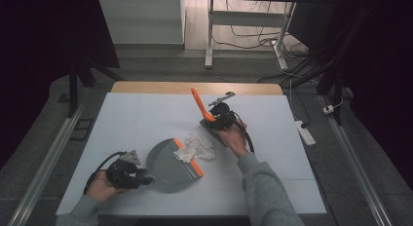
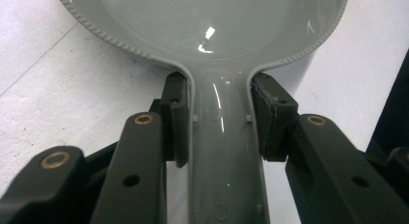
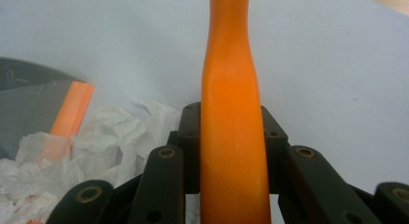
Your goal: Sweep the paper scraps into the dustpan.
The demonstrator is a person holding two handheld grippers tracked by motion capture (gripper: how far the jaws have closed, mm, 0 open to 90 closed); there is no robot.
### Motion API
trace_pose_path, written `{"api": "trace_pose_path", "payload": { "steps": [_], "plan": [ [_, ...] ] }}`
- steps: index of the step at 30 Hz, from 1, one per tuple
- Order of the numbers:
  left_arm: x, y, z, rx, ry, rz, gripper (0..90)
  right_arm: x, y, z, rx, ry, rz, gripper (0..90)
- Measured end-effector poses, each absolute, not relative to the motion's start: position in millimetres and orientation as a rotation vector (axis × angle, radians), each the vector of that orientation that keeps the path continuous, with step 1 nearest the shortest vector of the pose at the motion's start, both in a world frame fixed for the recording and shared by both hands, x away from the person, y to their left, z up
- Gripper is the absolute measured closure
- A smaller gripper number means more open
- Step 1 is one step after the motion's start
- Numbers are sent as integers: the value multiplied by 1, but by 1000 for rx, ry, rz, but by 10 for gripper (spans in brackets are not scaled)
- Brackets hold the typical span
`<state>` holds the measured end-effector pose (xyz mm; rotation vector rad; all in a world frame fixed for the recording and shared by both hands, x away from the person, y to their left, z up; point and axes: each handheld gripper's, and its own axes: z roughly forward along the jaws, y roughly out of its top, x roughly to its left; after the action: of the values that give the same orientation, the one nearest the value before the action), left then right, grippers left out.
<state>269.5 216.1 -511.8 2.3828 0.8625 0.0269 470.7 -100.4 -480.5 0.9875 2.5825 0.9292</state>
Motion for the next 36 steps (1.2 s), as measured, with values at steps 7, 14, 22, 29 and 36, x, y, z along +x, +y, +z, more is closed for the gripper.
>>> {"api": "trace_pose_path", "payload": {
  "steps": [7, 14, 22, 29, 36],
  "plan": [
    [269, 216, -512, 2380, 866, 25, 620, 465, -98, -485, 1003, 2616, 929, 703],
    [269, 216, -512, 2380, 868, 26, 620, 457, -93, -488, 999, 2650, 964, 704],
    [269, 215, -511, 2379, 869, 26, 620, 439, -78, -490, 970, 2709, 1046, 704],
    [270, 215, -512, 2384, 865, 25, 620, 413, -53, -488, 865, 2801, 1125, 704],
    [269, 215, -511, 2383, 865, 27, 620, 410, -60, -459, 817, 2714, 1200, 703]
  ]
}}
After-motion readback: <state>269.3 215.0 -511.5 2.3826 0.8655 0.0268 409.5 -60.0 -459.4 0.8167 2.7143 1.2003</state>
